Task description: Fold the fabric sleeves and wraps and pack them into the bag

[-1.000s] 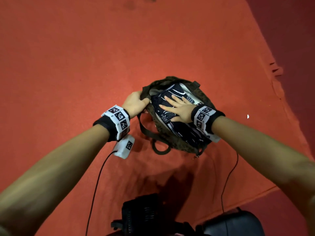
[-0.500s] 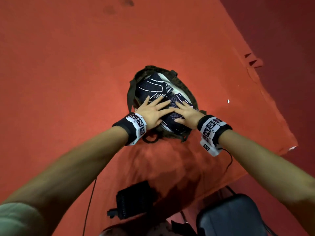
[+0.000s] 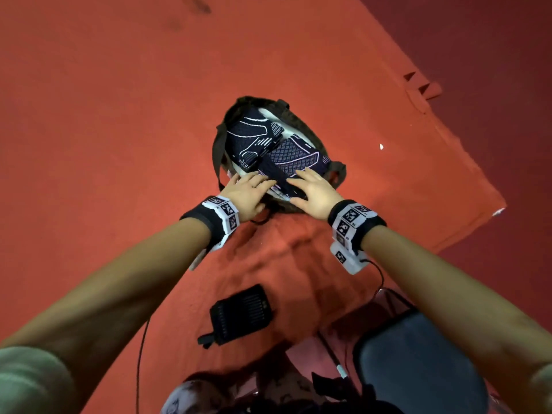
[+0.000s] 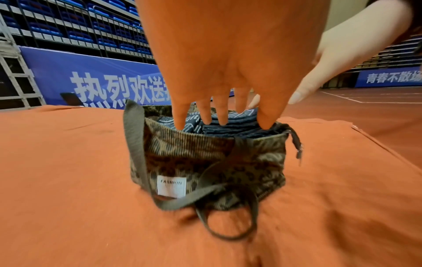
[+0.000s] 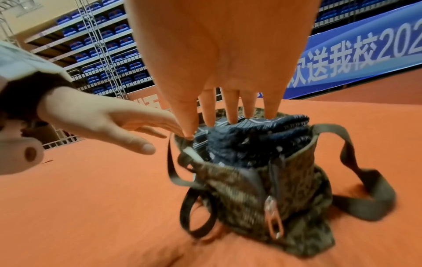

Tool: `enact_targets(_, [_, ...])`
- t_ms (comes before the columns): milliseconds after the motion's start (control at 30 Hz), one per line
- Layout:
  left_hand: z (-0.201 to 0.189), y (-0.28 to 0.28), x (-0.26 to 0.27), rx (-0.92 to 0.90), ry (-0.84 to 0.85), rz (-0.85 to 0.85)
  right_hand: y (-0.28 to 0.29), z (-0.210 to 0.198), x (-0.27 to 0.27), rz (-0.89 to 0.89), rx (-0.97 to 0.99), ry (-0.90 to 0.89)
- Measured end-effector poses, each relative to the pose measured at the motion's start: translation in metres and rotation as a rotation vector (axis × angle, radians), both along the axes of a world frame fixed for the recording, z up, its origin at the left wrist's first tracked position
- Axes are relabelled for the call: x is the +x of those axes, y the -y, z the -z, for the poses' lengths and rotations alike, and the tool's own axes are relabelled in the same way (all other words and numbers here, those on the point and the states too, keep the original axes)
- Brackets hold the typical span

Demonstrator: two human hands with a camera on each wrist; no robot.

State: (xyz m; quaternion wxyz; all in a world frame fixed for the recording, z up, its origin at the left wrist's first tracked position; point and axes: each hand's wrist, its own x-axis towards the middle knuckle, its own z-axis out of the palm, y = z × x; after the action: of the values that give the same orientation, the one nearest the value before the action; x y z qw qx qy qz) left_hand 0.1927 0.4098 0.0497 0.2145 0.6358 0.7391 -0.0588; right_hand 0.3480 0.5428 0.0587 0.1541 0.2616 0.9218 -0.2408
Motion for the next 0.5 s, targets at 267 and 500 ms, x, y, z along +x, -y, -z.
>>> enact_targets(267, [0.037, 0.121, 0.038, -0.218, 0.16, -0.123, 0.142, 0.033, 0.052, 0.276, -0.189, 0.11])
enact_targets(500, [0.088, 0.206, 0.071, -0.376, 0.427, -0.556, 0.22, 0.088, 0.084, 0.527, -0.453, 0.199])
